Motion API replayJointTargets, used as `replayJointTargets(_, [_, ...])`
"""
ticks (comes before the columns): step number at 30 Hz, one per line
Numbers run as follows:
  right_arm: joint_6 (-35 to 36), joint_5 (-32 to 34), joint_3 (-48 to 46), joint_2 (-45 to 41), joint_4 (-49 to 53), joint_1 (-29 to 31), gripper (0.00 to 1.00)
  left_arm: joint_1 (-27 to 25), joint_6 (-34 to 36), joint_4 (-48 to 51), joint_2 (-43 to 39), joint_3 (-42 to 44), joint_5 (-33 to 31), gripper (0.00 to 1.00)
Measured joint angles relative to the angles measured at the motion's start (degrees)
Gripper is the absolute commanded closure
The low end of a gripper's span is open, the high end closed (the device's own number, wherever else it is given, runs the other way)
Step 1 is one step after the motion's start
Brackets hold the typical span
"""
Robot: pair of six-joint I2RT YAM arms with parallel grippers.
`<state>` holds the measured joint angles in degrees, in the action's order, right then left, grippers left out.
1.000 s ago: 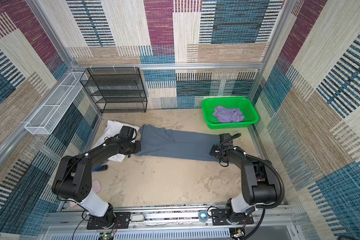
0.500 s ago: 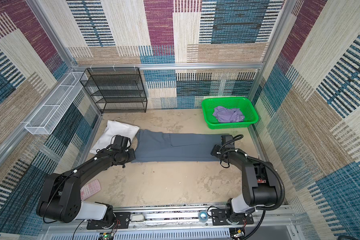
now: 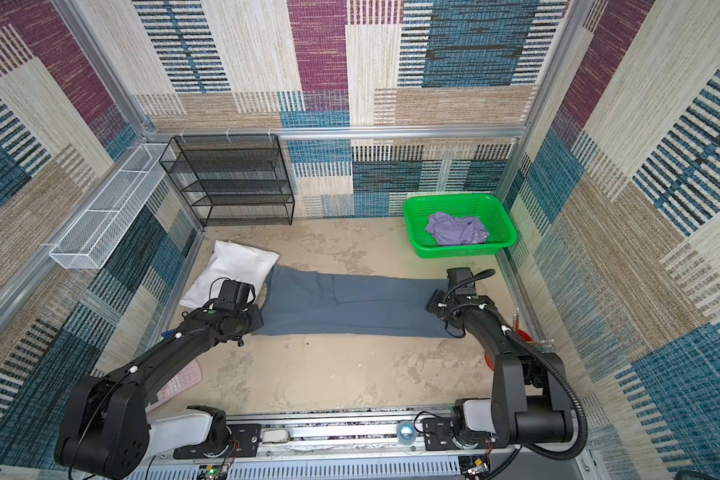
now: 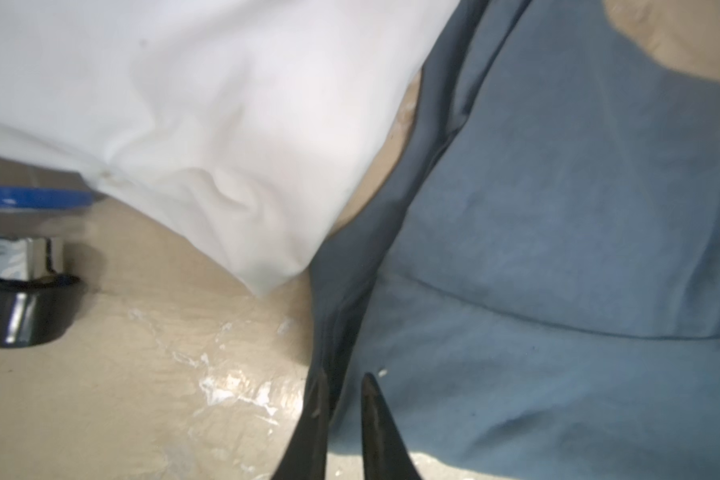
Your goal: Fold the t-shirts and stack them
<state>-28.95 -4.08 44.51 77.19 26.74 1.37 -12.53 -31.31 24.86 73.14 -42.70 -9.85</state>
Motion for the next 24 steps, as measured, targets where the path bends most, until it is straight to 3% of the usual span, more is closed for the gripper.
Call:
replayJointTargets(5, [1.16, -2.91, 4.68, 5.99, -2.25, 3.74, 0.3, -2.91, -0.59, 0.26, 4.26, -7.65, -5.33, 0.76])
replayJointTargets(8, [1.38, -5.2, 5.33, 10.75, -5.31, 5.79, 0.3, -3.23, -0.63, -1.36, 6.05, -7.65, -6.01, 0.76])
replayJointTargets(15, [1.33, -7.85, 5.6, 17.88, -12.31, 6.86, 0.29, -5.31, -1.25, -8.41, 20.96, -13.29, 5.64, 0.73])
replayJointTargets(24, [1.4, -5.4, 1.07, 15.8, -17.59, 6.03, 0.29, -6.86, -2.78, -12.26, 32.96, -19.63, 9.35, 0.71])
